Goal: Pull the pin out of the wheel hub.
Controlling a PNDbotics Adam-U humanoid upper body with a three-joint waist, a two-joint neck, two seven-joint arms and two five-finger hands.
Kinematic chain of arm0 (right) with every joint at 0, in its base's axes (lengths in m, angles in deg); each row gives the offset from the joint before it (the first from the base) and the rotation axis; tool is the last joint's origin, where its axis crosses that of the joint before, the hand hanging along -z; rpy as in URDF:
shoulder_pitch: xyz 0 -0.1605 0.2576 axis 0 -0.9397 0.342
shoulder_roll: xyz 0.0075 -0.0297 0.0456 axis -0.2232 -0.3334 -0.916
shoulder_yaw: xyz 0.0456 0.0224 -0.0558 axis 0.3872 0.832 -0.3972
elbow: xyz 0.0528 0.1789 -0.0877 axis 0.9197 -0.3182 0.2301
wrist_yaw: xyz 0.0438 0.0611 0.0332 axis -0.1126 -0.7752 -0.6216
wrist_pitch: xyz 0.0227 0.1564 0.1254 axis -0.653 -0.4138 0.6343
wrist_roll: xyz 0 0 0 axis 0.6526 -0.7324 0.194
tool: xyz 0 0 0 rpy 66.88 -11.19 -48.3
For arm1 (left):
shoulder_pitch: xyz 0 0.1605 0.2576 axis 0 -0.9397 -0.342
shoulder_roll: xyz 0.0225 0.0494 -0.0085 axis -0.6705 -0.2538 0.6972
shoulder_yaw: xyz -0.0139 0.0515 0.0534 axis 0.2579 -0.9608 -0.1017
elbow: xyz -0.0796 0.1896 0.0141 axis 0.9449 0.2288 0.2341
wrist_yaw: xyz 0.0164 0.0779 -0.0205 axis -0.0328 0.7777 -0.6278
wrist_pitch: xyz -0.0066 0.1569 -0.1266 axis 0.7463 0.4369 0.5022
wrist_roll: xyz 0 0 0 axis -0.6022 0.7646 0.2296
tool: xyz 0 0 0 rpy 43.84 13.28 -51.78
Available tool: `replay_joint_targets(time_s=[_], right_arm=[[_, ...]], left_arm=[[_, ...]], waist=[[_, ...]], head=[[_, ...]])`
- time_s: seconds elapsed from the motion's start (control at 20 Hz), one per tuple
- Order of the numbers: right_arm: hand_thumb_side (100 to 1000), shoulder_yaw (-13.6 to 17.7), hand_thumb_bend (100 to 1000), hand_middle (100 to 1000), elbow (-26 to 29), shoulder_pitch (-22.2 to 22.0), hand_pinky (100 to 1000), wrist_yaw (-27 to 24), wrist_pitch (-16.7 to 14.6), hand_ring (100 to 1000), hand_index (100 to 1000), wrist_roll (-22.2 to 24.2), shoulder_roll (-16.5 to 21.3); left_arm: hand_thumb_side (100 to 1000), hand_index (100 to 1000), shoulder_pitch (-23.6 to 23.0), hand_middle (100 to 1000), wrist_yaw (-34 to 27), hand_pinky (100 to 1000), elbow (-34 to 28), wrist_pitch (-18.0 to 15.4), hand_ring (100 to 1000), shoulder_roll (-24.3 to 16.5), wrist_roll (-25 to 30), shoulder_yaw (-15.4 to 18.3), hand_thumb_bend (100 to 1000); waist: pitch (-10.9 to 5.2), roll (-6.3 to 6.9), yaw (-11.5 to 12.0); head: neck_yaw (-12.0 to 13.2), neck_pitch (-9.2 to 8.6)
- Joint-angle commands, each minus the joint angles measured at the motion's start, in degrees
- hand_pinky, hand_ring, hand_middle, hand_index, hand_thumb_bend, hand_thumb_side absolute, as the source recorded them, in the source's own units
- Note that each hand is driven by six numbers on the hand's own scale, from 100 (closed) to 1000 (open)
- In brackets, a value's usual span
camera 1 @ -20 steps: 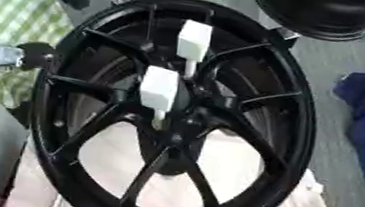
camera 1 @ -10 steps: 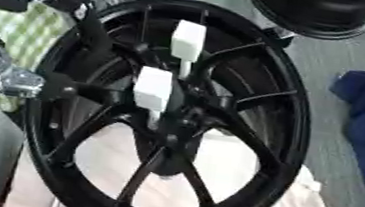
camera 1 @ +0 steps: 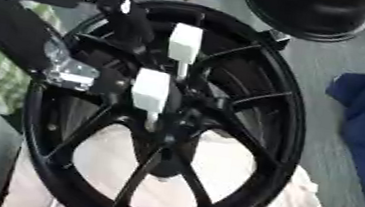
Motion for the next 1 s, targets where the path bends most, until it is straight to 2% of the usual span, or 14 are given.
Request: replay_joint_targets(time_s=[0.05, 0.15, 0.35, 0.7, 1.0], right_arm=[[304, 0.30, 290, 538, 1.02, 0.25, 739, -0.22, 0.42, 630, 735, -0.04, 1.36], [305, 0.22, 289, 537, 1.02, 0.29, 739, -0.27, 0.59, 629, 735, 0.03, 1.31], [306, 0.15, 288, 535, 1.02, 0.45, 738, -0.42, 0.89, 627, 734, 0.08, 1.10], [306, 0.13, 286, 532, 1.02, 0.83, 737, -0.76, 1.30, 623, 732, -0.02, 0.69], [307, 0.03, 285, 531, 1.02, 1.11, 737, -0.95, 1.63, 622, 731, -0.04, 0.32]], left_arm=[[555, 901, 1.72, 738, 0.23, 933, 0.47, 3.26, 810, 0.57, -1.28, -0.66, 456], [500, 908, 2.33, 742, 1.36, 948, 0.66, 4.06, 829, 1.39, -0.54, -1.39, 524], [432, 907, 3.16, 740, 5.86, 941, 1.98, 3.92, 831, 3.01, 3.24, -2.49, 588], [466, 876, 3.50, 757, 10.88, 930, 5.02, 3.71, 849, 5.27, 7.71, -3.47, 614], [445, 878, 3.48, 758, 13.14, 879, 7.63, 3.98, 841, 6.92, 8.24, -4.61, 606]], waist=[[-1.42, -0.06, -0.03], [-1.40, 0.01, -0.08], [-1.29, 0.08, -0.19], [-0.99, 0.13, -0.42], [-0.64, 0.13, -0.67]], head=[[-0.17, 0.06], [-0.10, 0.20], [0.06, 0.34], [0.51, 0.71], [1.01, 0.95]])
